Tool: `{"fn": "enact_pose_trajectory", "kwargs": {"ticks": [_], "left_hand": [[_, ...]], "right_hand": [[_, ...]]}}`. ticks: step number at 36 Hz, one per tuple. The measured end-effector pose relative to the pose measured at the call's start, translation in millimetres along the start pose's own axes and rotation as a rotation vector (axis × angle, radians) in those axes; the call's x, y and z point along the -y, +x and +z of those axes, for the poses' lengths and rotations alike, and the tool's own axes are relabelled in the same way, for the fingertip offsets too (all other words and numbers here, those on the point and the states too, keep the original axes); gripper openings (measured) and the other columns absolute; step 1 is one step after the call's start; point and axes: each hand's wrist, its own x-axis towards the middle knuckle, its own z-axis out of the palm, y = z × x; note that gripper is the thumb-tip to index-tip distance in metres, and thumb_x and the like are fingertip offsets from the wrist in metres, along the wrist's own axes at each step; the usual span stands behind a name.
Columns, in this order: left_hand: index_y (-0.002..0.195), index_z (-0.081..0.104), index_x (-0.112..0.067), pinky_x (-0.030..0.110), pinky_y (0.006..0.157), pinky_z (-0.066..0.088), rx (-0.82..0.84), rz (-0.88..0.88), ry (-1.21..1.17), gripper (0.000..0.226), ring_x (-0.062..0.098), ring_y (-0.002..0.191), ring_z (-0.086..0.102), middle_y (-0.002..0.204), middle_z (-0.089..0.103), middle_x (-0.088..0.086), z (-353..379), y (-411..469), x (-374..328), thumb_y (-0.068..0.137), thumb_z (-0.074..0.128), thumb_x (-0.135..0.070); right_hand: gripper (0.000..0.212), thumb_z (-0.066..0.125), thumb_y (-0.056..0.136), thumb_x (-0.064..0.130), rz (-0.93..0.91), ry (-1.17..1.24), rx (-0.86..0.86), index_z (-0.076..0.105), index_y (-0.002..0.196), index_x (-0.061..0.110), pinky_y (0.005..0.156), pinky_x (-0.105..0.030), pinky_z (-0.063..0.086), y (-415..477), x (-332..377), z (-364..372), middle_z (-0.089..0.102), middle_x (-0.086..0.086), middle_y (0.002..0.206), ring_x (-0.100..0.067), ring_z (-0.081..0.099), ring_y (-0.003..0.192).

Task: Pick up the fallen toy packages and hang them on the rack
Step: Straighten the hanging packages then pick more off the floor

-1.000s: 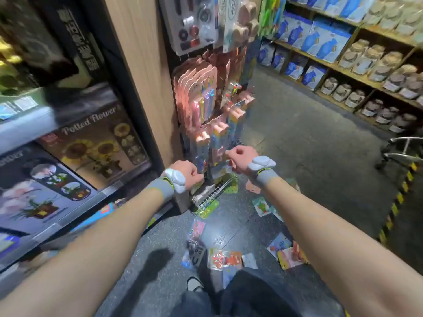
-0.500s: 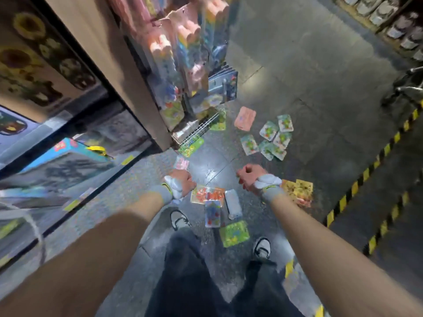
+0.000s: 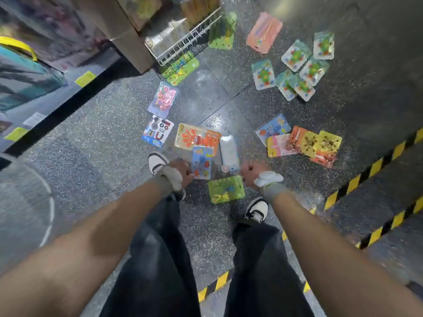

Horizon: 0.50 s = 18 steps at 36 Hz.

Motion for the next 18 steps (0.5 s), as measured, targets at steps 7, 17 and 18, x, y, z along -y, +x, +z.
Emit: {"fn": "enact_pose_trajectory", "kwargs": {"ticks": [7,17,18], "left_hand": [[0.083,0.052,-0.009,0.031,0.062,0.034,0.066,-0.045,-0.06,0.039,0.026,0.064,0.045,0.072,0.046,0.008,57.2,64.0,7.2,0.103,0.042,-0.041],[0.121,0.063,-0.006,0.036,0.088,0.047,0.038,-0.268,-0.32,0.037,0.031,0.11,0.062,0.118,0.066,0.015,132.3,192.4,4.5,0.094,0.057,-0.029],[0.122,0.061,-0.004,0.038,0.091,0.048,0.032,-0.296,-0.354,0.039,0.032,0.111,0.061,0.121,0.065,0.017,138.8,206.7,5.8,0.094,0.058,-0.03]], "right_hand": [[0.036,0.047,0.1,0.026,0.032,0.012,0.104,0.041,0.066,0.017,0.067,-0.03,0.033,54.4,-33.3,36.4,0.046,-0.01,0.078,-0.021,0.046,0.073],[0.025,0.057,0.095,0.041,0.112,-0.045,0.15,0.055,0.106,0.018,0.07,-0.03,0.036,158.5,-98.9,118.6,0.061,-0.011,0.104,-0.024,0.049,0.083],[0.024,0.06,0.094,0.039,0.126,-0.003,0.135,0.053,0.104,0.019,0.07,-0.03,0.036,173.3,-105.0,127.8,0.062,-0.012,0.109,-0.024,0.049,0.085]]}}
